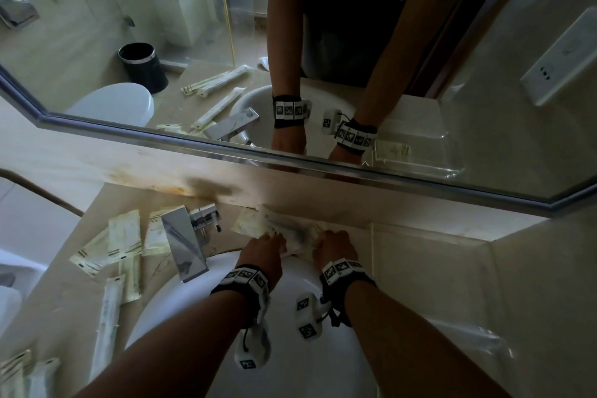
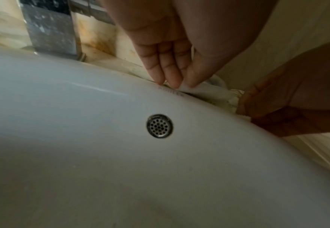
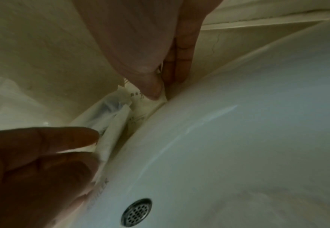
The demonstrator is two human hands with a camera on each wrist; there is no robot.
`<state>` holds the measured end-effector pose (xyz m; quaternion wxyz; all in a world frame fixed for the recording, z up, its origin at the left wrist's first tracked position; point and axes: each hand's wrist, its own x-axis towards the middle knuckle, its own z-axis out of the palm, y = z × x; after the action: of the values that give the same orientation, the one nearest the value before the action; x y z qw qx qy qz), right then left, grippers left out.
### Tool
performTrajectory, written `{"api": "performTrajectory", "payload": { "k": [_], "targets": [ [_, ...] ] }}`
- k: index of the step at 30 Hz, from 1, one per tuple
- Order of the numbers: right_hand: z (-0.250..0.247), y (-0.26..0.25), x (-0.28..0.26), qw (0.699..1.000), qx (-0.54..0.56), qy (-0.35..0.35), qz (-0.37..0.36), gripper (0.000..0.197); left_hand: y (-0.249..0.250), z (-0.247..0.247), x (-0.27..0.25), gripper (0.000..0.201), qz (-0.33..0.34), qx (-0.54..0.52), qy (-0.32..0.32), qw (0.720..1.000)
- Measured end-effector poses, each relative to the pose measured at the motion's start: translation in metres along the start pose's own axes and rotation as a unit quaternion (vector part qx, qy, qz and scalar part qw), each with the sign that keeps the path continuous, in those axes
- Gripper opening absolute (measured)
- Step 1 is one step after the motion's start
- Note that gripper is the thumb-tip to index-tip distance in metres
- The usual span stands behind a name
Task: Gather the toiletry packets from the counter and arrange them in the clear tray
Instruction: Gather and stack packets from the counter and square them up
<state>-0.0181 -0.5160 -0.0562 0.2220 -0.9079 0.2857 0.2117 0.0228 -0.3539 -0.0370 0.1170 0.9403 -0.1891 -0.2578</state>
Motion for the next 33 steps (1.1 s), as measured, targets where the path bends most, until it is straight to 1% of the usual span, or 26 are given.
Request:
{"api": "performTrajectory", "payload": {
  "k": [2, 5, 6, 9, 10, 11, 12, 13, 14, 15, 16, 17, 19, 20, 22, 23, 25, 26, 27, 29, 31, 33],
  "targets": [
    [-0.004, 0.000, 0.000, 1.000, 0.012, 0.007, -0.003, 0.029, 0.000, -0.001, 0.001, 0.045, -0.005, 0.003, -0.010, 1.000],
    [-0.010, 0.003, -0.003, 0.998, 0.056, 0.019, -0.015, 0.026, 0.000, -0.007, 0.000, 0.045, -0.016, -0.017, -0.009, 1.000],
    [-0.011, 0.004, -0.005, 0.996, 0.078, 0.024, -0.021, 0.030, 0.000, -0.009, 0.000, 0.044, -0.022, -0.027, -0.007, 0.999],
    [-0.015, 0.005, -0.013, 0.985, 0.167, 0.024, -0.022, 0.049, -0.001, -0.015, -0.003, 0.040, -0.039, -0.078, 0.014, 0.996],
    [-0.018, 0.004, -0.017, 0.982, 0.183, 0.022, -0.027, 0.048, 0.000, -0.017, -0.005, 0.040, -0.045, -0.093, 0.021, 0.994],
    [-0.022, 0.004, -0.020, 0.981, 0.189, 0.021, -0.036, 0.039, 0.000, -0.019, -0.006, 0.043, -0.052, -0.106, 0.024, 0.993],
    [-0.025, 0.004, -0.023, 0.980, 0.196, 0.021, -0.039, 0.026, 0.000, -0.022, -0.008, 0.045, -0.059, -0.118, 0.028, 0.991],
    [-0.028, 0.005, -0.025, 0.977, 0.210, 0.026, -0.037, 0.016, 0.000, -0.024, -0.010, 0.047, -0.065, -0.124, 0.032, 0.990],
    [-0.031, 0.006, -0.028, 0.970, 0.238, 0.034, -0.028, 0.022, -0.001, -0.028, -0.012, 0.048, -0.074, -0.128, 0.037, 0.988],
    [-0.032, 0.007, -0.031, 0.960, 0.278, 0.040, -0.015, 0.028, -0.003, -0.030, -0.014, 0.048, -0.083, -0.135, 0.044, 0.986],
    [-0.034, 0.009, -0.033, 0.944, 0.327, 0.043, -0.001, 0.031, -0.004, -0.032, -0.015, 0.047, -0.091, -0.144, 0.052, 0.984],
    [-0.035, 0.009, -0.037, 0.925, 0.378, 0.045, 0.008, 0.029, -0.005, -0.034, -0.016, 0.043, -0.098, -0.152, 0.058, 0.982],
    [-0.039, 0.007, -0.046, 0.889, 0.457, 0.031, 0.024, 0.018, -0.005, -0.037, -0.022, 0.024, -0.108, -0.185, 0.067, 0.974],
    [-0.042, 0.005, -0.051, 0.872, 0.489, 0.017, 0.032, 0.014, -0.005, -0.038, -0.025, 0.018, -0.108, -0.220, 0.068, 0.967],
    [-0.048, 0.003, -0.060, 0.840, 0.541, -0.008, 0.040, 0.010, -0.001, -0.041, -0.034, 0.017, -0.102, -0.313, 0.064, 0.942],
    [-0.049, 0.002, -0.062, 0.832, 0.553, -0.015, 0.039, 0.009, 0.000, -0.040, -0.037, 0.018, -0.100, -0.358, 0.061, 0.926],
    [-0.050, 0.002, -0.067, 0.836, 0.547, -0.032, 0.030, 0.009, 0.007, -0.042, -0.045, 0.024, -0.097, -0.453, 0.054, 0.885],
    [-0.050, 0.002, -0.070, 0.843, 0.536, -0.039, 0.023, 0.011, 0.009, -0.042, -0.048, 0.029, -0.096, -0.483, 0.051, 0.869],
    [-0.049, 0.003, -0.071, 0.849, 0.526, -0.043, 0.020, 0.013, 0.011, -0.043, -0.050, 0.032, -0.096, -0.500, 0.050, 0.859],
    [-0.046, 0.003, -0.075, 0.864, 0.501, -0.048, 0.024, 0.015, 0.015, -0.045, -0.056, 0.028, -0.096, -0.511, 0.040, 0.854],
    [-0.044, 0.003, -0.078, 0.875, 0.480, -0.053, 0.037, 0.018, 0.017, -0.046, -0.062, 0.016, -0.089, -0.524, 0.017, 0.847],
    [-0.042, 0.003, -0.083, 0.868, 0.490, -0.069, 0.053, 0.018, 0.018, -0.048, -0.068, 0.006, -0.074, -0.528, -0.004, 0.846]
  ]
}}
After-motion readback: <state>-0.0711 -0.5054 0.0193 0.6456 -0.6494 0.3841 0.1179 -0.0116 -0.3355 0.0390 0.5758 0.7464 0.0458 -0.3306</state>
